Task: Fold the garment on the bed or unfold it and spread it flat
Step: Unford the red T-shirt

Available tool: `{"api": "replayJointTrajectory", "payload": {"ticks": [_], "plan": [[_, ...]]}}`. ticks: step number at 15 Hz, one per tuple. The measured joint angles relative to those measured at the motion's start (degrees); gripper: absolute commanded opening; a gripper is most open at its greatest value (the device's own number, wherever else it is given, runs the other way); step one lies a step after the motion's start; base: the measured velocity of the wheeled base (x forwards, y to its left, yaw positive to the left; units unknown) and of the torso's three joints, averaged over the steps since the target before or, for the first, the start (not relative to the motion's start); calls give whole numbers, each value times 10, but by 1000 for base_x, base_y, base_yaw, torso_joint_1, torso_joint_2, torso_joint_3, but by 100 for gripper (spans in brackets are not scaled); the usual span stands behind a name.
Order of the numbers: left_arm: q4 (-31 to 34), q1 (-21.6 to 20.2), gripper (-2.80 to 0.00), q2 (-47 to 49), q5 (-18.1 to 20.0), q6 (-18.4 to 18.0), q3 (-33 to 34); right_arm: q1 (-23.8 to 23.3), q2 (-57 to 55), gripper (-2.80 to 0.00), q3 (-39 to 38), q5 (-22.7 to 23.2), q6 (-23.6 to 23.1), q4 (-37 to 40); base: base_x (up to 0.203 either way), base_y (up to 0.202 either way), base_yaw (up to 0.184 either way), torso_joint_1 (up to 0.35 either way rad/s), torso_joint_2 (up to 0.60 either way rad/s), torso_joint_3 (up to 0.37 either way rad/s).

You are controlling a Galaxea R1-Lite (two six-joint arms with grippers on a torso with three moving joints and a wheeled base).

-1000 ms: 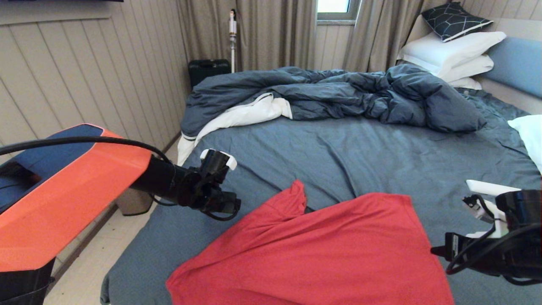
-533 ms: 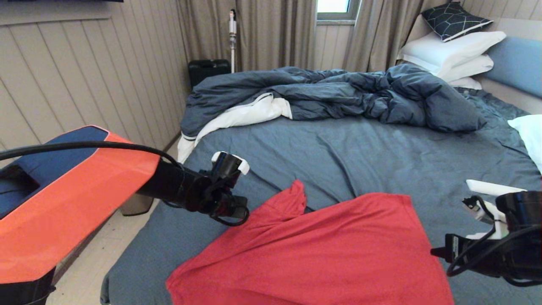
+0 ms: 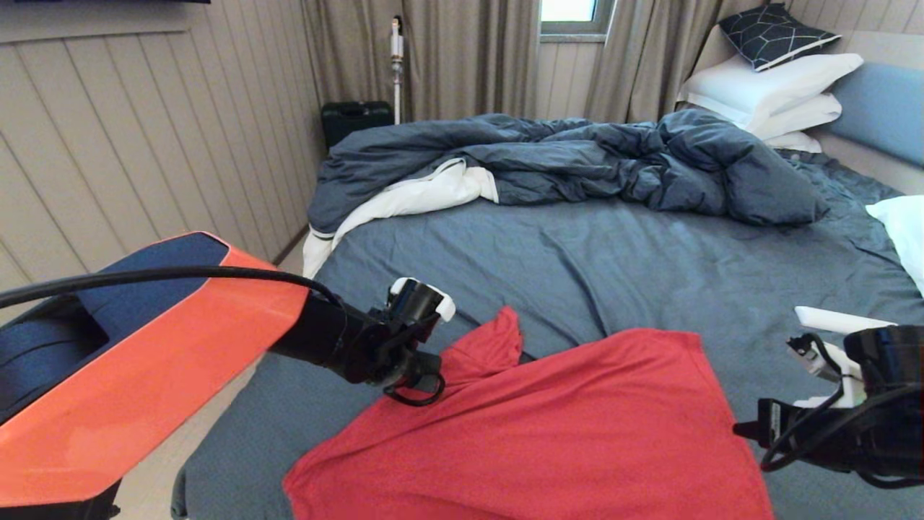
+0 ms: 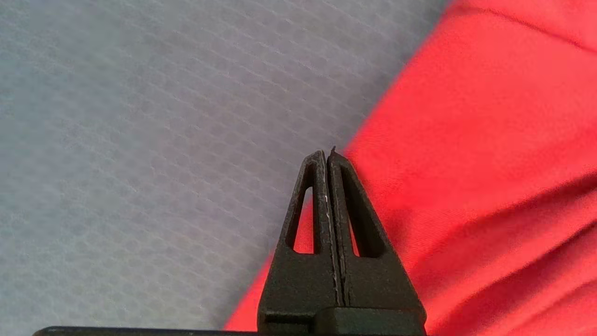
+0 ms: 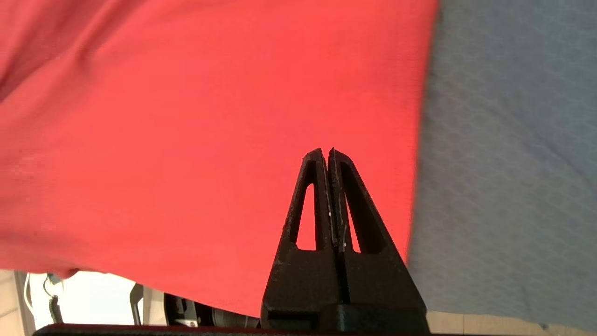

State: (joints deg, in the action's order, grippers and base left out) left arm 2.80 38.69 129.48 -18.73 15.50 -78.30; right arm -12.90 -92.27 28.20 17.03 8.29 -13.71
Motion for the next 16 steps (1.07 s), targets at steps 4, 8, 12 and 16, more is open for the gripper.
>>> {"api": "replayJointTrajectory", "payload": {"ticks": [4, 8, 12, 16], "plan": [[5, 21, -280, -11, -2, 14, 7, 0, 1, -280, -2, 0, 0, -1, 0, 0, 0, 0, 0, 0], [2, 57, -280, -45, -4, 34, 53, -2, 3, -280, -2, -1, -1, -19, 0, 0, 0, 0, 0, 0], [1, 58, -280, -46, -4, 45, 38, -3, 2, -280, -15, -2, -2, -61, 0, 0, 0, 0, 0, 0], [-10, -6, -280, -46, -13, 33, 3, -2, 0, -280, -19, -2, -1, -62, 0, 0, 0, 0, 0, 0]]}}
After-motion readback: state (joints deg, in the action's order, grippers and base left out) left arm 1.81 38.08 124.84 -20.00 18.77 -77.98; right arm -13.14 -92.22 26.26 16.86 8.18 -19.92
